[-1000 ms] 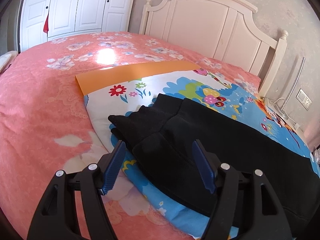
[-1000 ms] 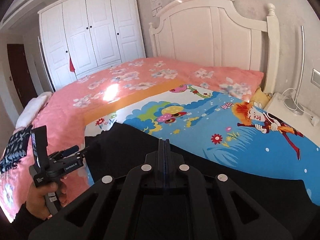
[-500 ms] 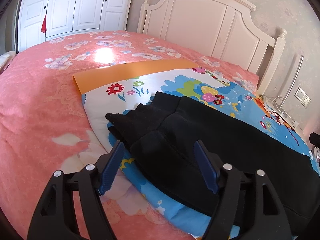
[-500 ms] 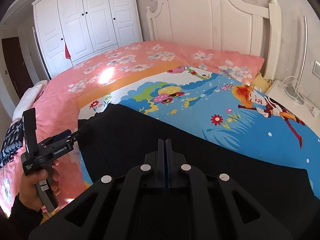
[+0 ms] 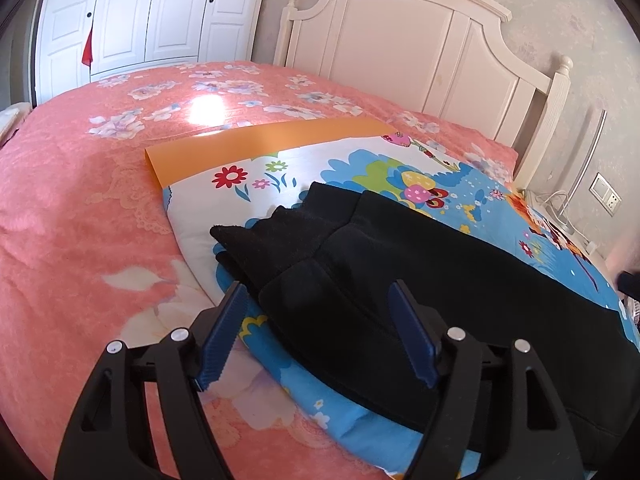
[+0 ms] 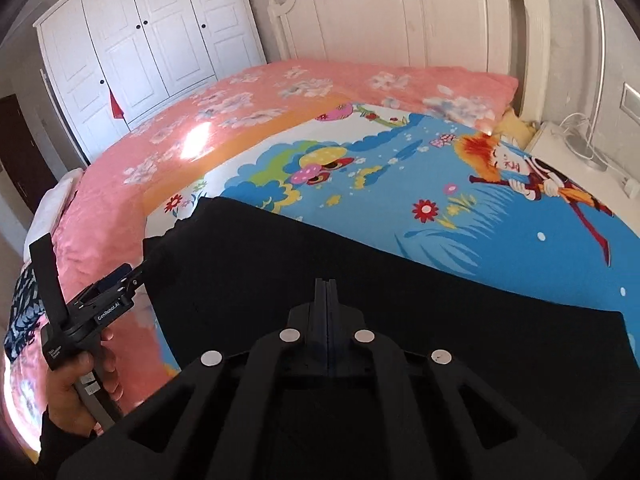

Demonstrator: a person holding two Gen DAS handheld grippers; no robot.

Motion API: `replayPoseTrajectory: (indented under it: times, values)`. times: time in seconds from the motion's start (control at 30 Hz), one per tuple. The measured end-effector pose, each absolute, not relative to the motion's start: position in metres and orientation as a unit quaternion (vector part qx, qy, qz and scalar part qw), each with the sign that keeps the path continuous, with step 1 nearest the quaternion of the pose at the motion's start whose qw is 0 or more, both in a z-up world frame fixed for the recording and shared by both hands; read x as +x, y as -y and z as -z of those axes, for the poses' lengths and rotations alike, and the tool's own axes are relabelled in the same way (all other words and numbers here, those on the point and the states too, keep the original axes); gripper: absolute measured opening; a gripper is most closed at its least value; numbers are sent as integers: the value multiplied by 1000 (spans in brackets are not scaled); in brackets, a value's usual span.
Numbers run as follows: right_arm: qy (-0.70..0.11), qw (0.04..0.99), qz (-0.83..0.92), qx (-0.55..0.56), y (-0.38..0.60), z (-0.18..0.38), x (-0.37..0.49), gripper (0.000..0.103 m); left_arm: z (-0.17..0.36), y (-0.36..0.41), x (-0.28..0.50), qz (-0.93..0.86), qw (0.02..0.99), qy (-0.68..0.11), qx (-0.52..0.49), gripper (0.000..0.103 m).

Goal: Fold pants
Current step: 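Move both open grippers over the folded sweatpants toward the leg ends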

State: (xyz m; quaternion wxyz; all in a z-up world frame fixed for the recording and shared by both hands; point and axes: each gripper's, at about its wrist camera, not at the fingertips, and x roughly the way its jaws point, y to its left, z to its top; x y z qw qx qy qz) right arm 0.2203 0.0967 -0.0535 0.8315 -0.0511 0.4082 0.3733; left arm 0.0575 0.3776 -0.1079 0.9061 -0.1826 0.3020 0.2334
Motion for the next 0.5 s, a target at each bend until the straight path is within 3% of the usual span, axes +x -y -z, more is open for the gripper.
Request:
replayPoseTrajectory:
  times: [0.1, 0.27, 0.3, 0.33, 0.37, 0.5]
  values:
    - [-371, 863, -322, -116, -111, 53, 217, 2, 106, -377, 57, -232, 907, -300, -183, 73]
    - [-415, 856, -264, -162, -130, 95, 257, 4, 110, -381, 56, -225, 904, -303, -199, 73]
    - [-428, 851, -253, -172, -134, 102, 261, 9, 109, -379, 55, -225, 906, -302, -192, 73]
    - [-436, 848, -250, -168, -135, 106, 264, 28, 107, -378, 56, -226, 908, -302, -182, 73]
    - [-446, 841, -266, -152, -136, 112, 269, 99, 106, -378, 56, -224, 909, -303, -176, 73]
    - [-445, 843, -259, -152, -139, 125, 280, 99, 101, -377, 66, -196, 917, -308, -161, 69]
